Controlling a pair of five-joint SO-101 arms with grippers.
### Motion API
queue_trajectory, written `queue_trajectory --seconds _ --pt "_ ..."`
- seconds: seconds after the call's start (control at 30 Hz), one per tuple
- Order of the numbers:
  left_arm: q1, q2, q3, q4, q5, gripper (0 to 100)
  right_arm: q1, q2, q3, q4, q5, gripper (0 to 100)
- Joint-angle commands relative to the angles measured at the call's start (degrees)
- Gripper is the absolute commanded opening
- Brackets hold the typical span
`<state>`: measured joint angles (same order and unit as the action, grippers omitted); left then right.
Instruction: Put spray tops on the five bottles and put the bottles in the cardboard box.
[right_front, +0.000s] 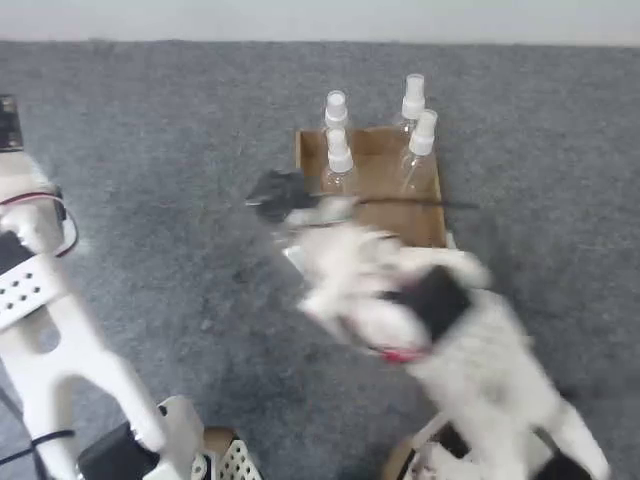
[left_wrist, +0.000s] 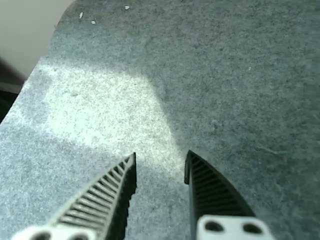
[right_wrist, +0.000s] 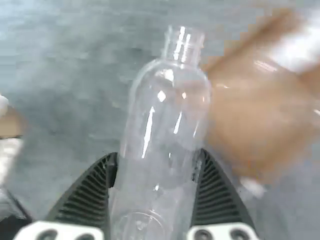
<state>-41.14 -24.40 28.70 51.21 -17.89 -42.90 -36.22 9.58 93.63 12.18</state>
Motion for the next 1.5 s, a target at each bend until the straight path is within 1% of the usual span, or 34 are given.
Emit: queue_trajectory --seconds 0.0,0.07,0.13,0.2,0.23,0.33,0.4,0.47,0.67,0.73,0.83,0.93,1.0,1.07,1.17,1.33,1.47 --pt "4.13 -0.7 -3.38 5.98 -0.18 15 27.3 -5.49 -8.53 9.36 10.37 0.6" --pt "6.77 -0.7 -3.38 9.85 -0.18 15 39.43 -3.91 -7.47 8.57 17.14 0.6" --pt "9.67 -0.7 -3.21 12.84 0.0 15 49.63 -0.66 -6.07 8.13 24.18 0.6" --pt "12.75 -0.7 -3.12 15.12 0.7 15 57.89 3.56 -3.96 5.49 29.36 0.6" --pt "14.42 -0.7 -2.95 16.09 2.02 15 61.49 6.02 -3.16 2.95 30.51 0.6" --pt "19.34 -0.7 -2.86 18.64 5.63 15 70.11 14.46 -1.05 -7.6 30.77 0.6" --pt "22.59 -0.62 -2.42 19.96 6.86 15 73.19 20.7 -0.35 -13.23 30.86 0.6" --pt "25.58 -0.62 -0.75 20.22 8.18 15 74.77 27.56 -0.35 -16.84 31.12 0.9" --pt "31.74 -0.62 6.55 19.78 9.23 15 75.03 42.33 -0.7 -24.31 30.77 1.1" --pt "33.05 -0.62 9.01 18.37 9.23 15 75.03 45.23 -0.7 -26.15 30.68 3.3" --pt "33.41 -0.62 12.88 13.89 9.23 15 75.03 48.31 -0.62 -27.82 30.68 13.9" --pt "33.23 -0.62 15.69 10.55 9.23 15 74.77 49.36 -0.62 -27.21 31.03 24.8" --pt "33.32 -0.62 16.75 9.67 9.32 15 73.8 49.36 -0.7 -27.03 30.95 28.8" --pt "33.49 -0.62 17.63 9.05 9.76 15 72.31 49.36 -1.05 -25.54 31.03 30.2" --pt "33.49 -0.62 20.0 5.89 12.13 15 69.49 49.36 -3.69 -21.49 30.59 30.2" --pt "33.49 -0.62 21.49 3.34 12.57 15 64.31 49.36 -13.19 -15.34 24.18 30.1" --pt "33.49 -0.62 21.58 3.25 14.24 15 58.07 49.36 -21.89 -9.1 19.25 30.1"
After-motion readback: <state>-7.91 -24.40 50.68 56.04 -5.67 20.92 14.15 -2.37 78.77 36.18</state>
